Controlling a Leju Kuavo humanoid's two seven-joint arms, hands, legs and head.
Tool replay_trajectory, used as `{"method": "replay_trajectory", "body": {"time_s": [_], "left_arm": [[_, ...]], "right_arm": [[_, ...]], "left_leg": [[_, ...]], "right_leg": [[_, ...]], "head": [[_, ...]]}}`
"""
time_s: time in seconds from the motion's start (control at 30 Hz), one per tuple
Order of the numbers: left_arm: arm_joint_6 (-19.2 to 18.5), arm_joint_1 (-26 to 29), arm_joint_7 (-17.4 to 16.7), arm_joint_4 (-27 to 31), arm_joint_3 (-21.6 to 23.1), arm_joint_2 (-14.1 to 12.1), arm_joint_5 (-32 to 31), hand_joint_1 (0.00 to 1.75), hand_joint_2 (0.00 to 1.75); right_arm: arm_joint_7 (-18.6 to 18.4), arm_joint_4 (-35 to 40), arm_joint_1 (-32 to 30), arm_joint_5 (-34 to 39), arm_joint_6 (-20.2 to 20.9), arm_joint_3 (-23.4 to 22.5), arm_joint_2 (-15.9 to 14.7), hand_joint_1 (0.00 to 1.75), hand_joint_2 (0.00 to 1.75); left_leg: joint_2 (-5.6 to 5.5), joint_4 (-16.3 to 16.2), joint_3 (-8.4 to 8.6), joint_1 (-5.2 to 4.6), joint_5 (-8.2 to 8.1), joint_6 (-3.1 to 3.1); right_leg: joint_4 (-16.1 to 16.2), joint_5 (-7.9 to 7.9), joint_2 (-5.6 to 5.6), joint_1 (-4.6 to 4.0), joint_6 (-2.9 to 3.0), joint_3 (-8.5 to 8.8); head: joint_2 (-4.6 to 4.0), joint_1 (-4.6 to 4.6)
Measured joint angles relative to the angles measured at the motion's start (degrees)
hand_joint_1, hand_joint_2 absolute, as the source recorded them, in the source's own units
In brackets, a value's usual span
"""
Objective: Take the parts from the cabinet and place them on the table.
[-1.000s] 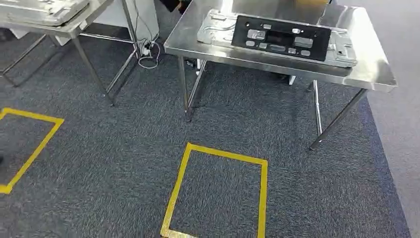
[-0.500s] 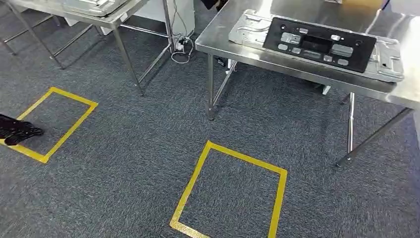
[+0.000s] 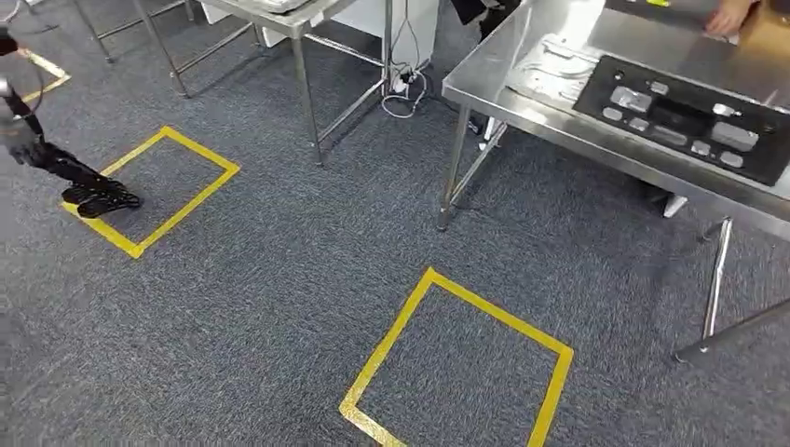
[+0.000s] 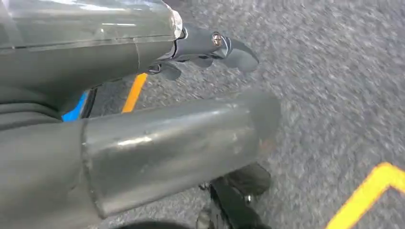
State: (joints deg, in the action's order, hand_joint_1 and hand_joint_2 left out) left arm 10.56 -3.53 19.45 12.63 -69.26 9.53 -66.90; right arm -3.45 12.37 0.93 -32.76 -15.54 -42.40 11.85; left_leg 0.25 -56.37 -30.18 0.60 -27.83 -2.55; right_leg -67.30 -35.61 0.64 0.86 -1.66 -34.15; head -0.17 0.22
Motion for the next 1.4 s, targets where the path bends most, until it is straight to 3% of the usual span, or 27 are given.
{"method": "replay_trajectory", "body": {"time_s": [0.07, 0.1, 0.13, 0.2, 0.23, 0.27, 0.37, 0.4, 0.47, 0.53, 0.6, 0.63, 0.7, 0.73, 0.77, 0.9, 0.93, 0.97, 1.0, 1.07, 1.1, 1.13, 1.2, 1.23, 1.27, 1.33, 1.4], "left_arm": [[-0.2, 0.0, 0.0, 0.0, 0.0, 0.0, 0.2, 0.00, 0.00], [-0.2, 0.1, 0.0, 0.0, -0.1, 0.0, 0.2, 0.00, 0.00], [-0.3, 0.1, 0.0, 0.0, -0.1, 0.0, 0.2, 0.00, 0.00], [-0.3, 0.1, 0.0, 0.0, -0.2, 0.0, 0.3, 0.00, 0.00], [-0.4, 0.1, -0.1, 0.0, -0.3, 0.1, 0.3, 0.00, 0.00], [-0.4, 0.0, -0.1, 0.0, -0.3, 0.1, 0.3, 0.00, 0.00], [-0.5, 0.3, -0.2, 0.0, -0.5, 0.1, 0.3, 0.00, 0.00], [-0.5, 0.3, -0.2, 0.0, -0.6, -0.1, 0.3, 0.00, 0.00], [-0.5, 0.2, -0.2, 0.0, -0.6, -0.2, 0.3, 0.00, 0.00], [-0.8, 0.0, -0.1, 0.0, -0.7, -0.2, 0.3, 0.00, 0.00], [-0.9, 0.2, -0.1, 0.0, -0.8, -0.2, 0.3, 0.00, 0.00], [-1.0, 0.3, -0.1, 0.0, -0.9, -0.2, 0.4, 0.00, 0.00], [-1.1, 0.3, 0.0, 0.0, -1.1, -0.2, 0.5, 0.00, 0.00], [-1.1, 0.2, 0.0, 0.0, -1.2, -0.3, 0.7, 0.00, 0.00], [-1.2, 0.1, -0.1, 0.0, -1.2, -0.3, 0.7, 0.00, 0.00], [-1.2, 0.4, -0.2, 0.0, -1.4, -0.4, 0.7, 0.00, 0.00], [-1.2, 0.4, -0.3, 0.0, -1.4, -0.3, 0.7, 0.00, 0.00], [-1.3, 0.3, -0.3, 0.0, -1.4, -0.3, 0.7, 0.00, 0.00], [-1.3, 0.2, -0.3, 0.0, -1.4, -0.3, 0.7, 0.00, 0.00], [-1.3, 0.1, -0.3, 0.0, -1.4, -0.3, 0.8, 0.00, 0.00], [-1.3, 0.1, -0.3, 0.0, -1.4, -0.3, 0.9, 0.00, 0.00], [-1.3, 0.2, -0.3, 0.0, -1.4, -0.3, 0.8, 0.00, 0.00], [-1.4, 0.2, -0.4, 0.0, -1.4, -0.3, 0.8, 0.00, 0.00], [-1.4, 0.2, -0.3, 0.0, -1.4, -0.3, 0.8, 0.00, 0.00], [-1.4, 0.1, -0.3, 0.0, -1.4, -0.3, 0.8, 0.00, 0.00], [-1.5, 0.1, -0.4, 0.0, -1.4, -0.3, 0.8, 0.00, 0.00], [-1.5, 0.4, -0.3, 0.0, -1.4, -0.3, 0.8, 0.00, 0.00]], "right_arm": [[0.0, 0.0, 0.0, -0.2, -0.1, 0.0, 0.0, 0.00, 0.00], [-0.1, 0.0, 0.0, -0.3, -0.2, 0.0, 0.0, 0.00, 0.00], [-0.2, 0.0, 0.0, -0.3, -0.3, 0.0, 0.0, 0.00, 0.00], [-0.2, -0.1, 0.0, -0.4, -0.4, 0.0, 0.0, 0.00, 0.00], [-0.2, -0.1, -0.2, -0.5, -0.5, 0.0, 0.0, 0.00, 0.00], [-0.3, -0.1, -0.2, -0.5, -0.5, 0.1, 0.0, 0.00, 0.00], [-0.3, -0.2, 0.2, -0.9, -0.7, 0.5, 0.0, 0.00, 0.00], [-0.2, -0.2, 0.3, -0.9, -0.7, 0.7, 0.1, 0.00, 0.00], [0.1, -0.2, 0.1, -1.0, -0.8, 0.9, 0.1, 0.00, 0.00], [0.4, -0.2, 0.0, -1.2, -0.8, 1.0, 0.1, 0.00, 0.00], [0.5, -0.3, 0.0, -1.2, -0.8, 1.0, 0.1, 0.00, 0.00], [0.5, -0.3, 0.1, -1.3, -0.8, 1.0, 0.1, 0.00, 0.00], [0.6, -0.3, 0.1, -1.4, -0.9, 1.0, 0.2, 0.00, 0.00], [0.7, -0.3, 0.2, -1.4, -0.9, 1.0, 0.2, 0.00, 0.00], [0.7, -0.3, 0.1, -1.4, -0.9, 1.0, 0.3, 0.00, 0.00], [0.8, -0.3, 0.6, -1.4, -0.9, 1.1, 0.5, 0.00, 0.00], [0.8, -0.3, 0.6, -1.4, -0.9, 1.1, 0.4, 0.00, 0.00], [0.9, -0.3, 0.4, -1.4, -0.9, 1.1, 0.4, 0.00, 0.00], [0.9, -0.3, 0.3, -1.4, -0.9, 1.1, 0.5, 0.00, 0.00], [0.9, -0.3, 0.2, -1.4, -0.9, 1.1, 0.4, 0.00, 0.00], [0.9, -0.3, 0.2, -1.4, -0.9, 1.1, 0.4, 0.00, 0.00], [0.8, -0.3, 0.1, -1.4, -0.9, 1.1, 0.4, 0.00, 0.00], [0.5, -0.3, 0.1, -1.4, -0.9, 1.1, 0.4, 0.00, 0.00], [0.5, -0.3, 0.1, -1.4, -0.9, 1.1, 0.4, 0.00, 0.00], [0.4, -0.4, 0.0, -1.4, -0.9, 1.1, 0.4, 0.00, 0.00], [0.4, -0.4, 0.2, -1.4, -0.9, 1.1, 0.4, 0.00, 0.00], [0.4, -0.4, 0.3, -1.4, -0.7, 1.1, 0.4, 0.00, 0.00]], "left_leg": [[-1.29, -0.2, -0.35, -0.14, 0.11, -0.10], [-2.04, -0.3, -0.37, -0.15, 0.10, -0.09], [-2.84, -0.5, -0.32, -0.16, 0.09, -0.06], [-4.47, -0.7, -0.22, -0.14, -0.01, 0.11], [-4.99, -0.8, -0.42, -0.01, -0.05, 0.24], [-5.69, -1.3, -0.77, -0.36, -0.14, 0.76], [-7.29, -0.8, -1.35, 0.22, 0.41, 2.01], [-7.66, -1.0, -1.42, -0.03, 0.20, 2.37], [-2.51, -5.0, -3.29, -0.07, -2.90, 2.82], [-1.11, -13.6, -7.36, 0.17, -7.11, 3.43], [-0.72, -18.3, -9.49, 0.31, -8.04, 3.85], [-0.51, -16.4, -8.45, 0.36, -6.38, 3.95], [0.53, -7.0, -3.27, 0.36, -1.68, 3.70], [2.88, -2.4, -0.62, 0.19, -0.19, 3.28], [4.63, -0.6, 0.04, -0.44, -0.82, 2.71], [2.02, -0.2, -0.41, -0.35, -0.20, 1.26], [1.55, 0.2, 0.15, 0.01, 0.28, 0.94], [1.08, 0.3, -0.04, 0.07, 0.44, 0.56], [0.56, 0.3, -0.27, 0.07, 0.65, 0.24], [-0.52, 0.2, -0.54, -0.01, 0.74, 0.10], [-1.18, 0.1, -0.59, -0.02, 0.74, 0.11], [-1.88, -0.1, -0.57, -0.01, 0.72, 0.13], [-3.45, -0.5, -0.54, 0.05, 0.51, 0.40], [-4.06, -0.8, -0.63, 0.05, 0.34, 0.64], [-4.49, -1.2, -1.00, -0.26, 0.18, 0.95], [-5.38, -1.6, -1.70, 0.01, 0.27, 1.76], [-6.42, -1.2, -2.00, 0.14, 0.53, 2.73]], "right_leg": [[-7.6, -2.53, -0.34, -0.04, -0.08, -3.54], [-7.7, -1.56, -0.38, -0.03, -0.01, -3.63], [-5.3, 0.52, -0.45, -0.03, 0.13, -2.52], [4.7, 6.12, -1.88, -0.03, 0.67, 2.06], [8.3, 6.67, -4.90, 0.00, 1.10, 3.47], [9.5, 6.42, -5.54, 0.11, 1.18, 3.88], [9.2, 6.50, -3.97, -0.37, 1.65, 3.70], [10.2, 6.97, -2.95, 0.57, 2.26, 3.94], [10.7, 7.18, -1.46, 0.30, 3.16, 4.28], [10.6, 7.14, 0.18, 0.03, 3.20, 4.12], [10.5, 7.05, 1.73, -0.07, 3.25, 4.00], [10.3, 6.93, 2.44, -0.07, 3.16, 3.99], [10.1, 6.67, 3.62, -0.06, 2.88, 4.23], [10.0, 6.52, 4.05, -0.19, 2.65, 4.42], [9.7, 6.20, 4.55, -0.66, 2.17, 4.39], [10.1, 6.14, 6.46, -0.65, 0.98, 5.15], [9.3, 5.41, 4.55, -0.11, 0.60, 5.12], [7.1, 3.43, 1.80, -0.10, 0.47, 4.08], [2.9, 0.78, 0.42, 0.00, 0.38, 2.13], [-6.1, -3.10, -0.38, 0.05, 0.16, -2.19], [-8.1, -3.07, -0.41, 0.05, 0.09, -3.27], [-7.2, -1.52, -0.41, 0.09, 0.04, -3.00], [1.2, 4.14, -0.80, 0.39, 0.17, 0.68], [6.2, 6.60, -2.23, 0.58, 0.31, 2.84], [8.2, 5.97, -4.66, 0.58, 0.58, 3.47], [8.5, 6.03, -4.08, 0.39, 0.75, 3.20], [8.8, 6.25, -3.04, 0.20, 1.62, 3.37]], "head": [[0.00, 0.00], [0.00, 0.00], [0.00, 0.00], [0.00, 0.00], [0.00, 0.00], [0.00, -0.02], [0.00, -0.02], [0.00, 0.00], [0.00, -0.22], [0.00, -0.22], [0.00, -0.20], [0.00, -0.22], [0.00, -0.22], [0.00, -0.20], [0.00, -0.22], [0.00, -0.15], [0.00, -0.15], [0.00, -0.11], [0.00, -0.13], [0.00, -0.13], [0.00, -0.15], [0.00, -0.13], [0.00, -0.13], [0.00, -0.13], [0.00, -0.13], [0.00, -0.13], [0.00, -0.13]]}}
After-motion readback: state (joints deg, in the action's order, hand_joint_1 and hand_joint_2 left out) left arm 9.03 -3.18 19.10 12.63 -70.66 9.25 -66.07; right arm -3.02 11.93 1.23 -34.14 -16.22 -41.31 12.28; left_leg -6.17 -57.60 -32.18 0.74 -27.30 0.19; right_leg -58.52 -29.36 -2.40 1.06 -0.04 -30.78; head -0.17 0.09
